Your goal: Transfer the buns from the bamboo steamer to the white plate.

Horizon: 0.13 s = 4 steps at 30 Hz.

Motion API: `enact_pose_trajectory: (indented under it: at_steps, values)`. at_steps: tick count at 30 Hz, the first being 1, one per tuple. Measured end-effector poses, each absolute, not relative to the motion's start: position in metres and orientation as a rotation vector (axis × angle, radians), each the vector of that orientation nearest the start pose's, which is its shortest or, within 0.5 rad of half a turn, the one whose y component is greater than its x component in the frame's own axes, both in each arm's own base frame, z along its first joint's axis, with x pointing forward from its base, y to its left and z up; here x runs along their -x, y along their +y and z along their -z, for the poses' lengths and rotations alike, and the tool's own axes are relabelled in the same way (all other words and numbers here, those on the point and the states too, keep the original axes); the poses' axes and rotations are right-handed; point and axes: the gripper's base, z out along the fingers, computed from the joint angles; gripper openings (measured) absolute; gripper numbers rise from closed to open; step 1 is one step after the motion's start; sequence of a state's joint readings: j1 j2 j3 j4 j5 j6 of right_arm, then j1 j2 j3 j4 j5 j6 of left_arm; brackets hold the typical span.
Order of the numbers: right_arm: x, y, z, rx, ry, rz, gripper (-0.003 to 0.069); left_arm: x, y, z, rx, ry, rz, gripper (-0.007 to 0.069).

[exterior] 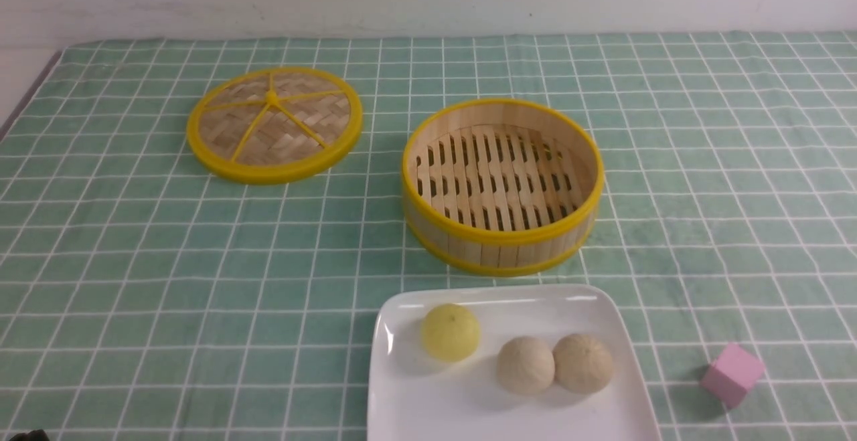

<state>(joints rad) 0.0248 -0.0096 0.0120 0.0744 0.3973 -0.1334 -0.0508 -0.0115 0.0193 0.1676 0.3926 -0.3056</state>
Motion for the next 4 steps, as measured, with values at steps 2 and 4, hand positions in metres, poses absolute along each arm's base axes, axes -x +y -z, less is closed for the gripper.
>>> enact_pose_trajectory:
  at_steps: [2, 4]
  values:
    - [-0.0517, 0.0039, -0.1741, 0.104, 1.879, 0.000, 0.0165, -0.0521, 0.0032, -0.1726, 0.137, 1.874, 0.078, 0.0094]
    - [-0.0517, 0.0039, -0.1741, 0.104, 1.879, 0.000, 0.0167, -0.0521, 0.0032, -0.1726, 0.137, 1.874, 0.078, 0.0095]
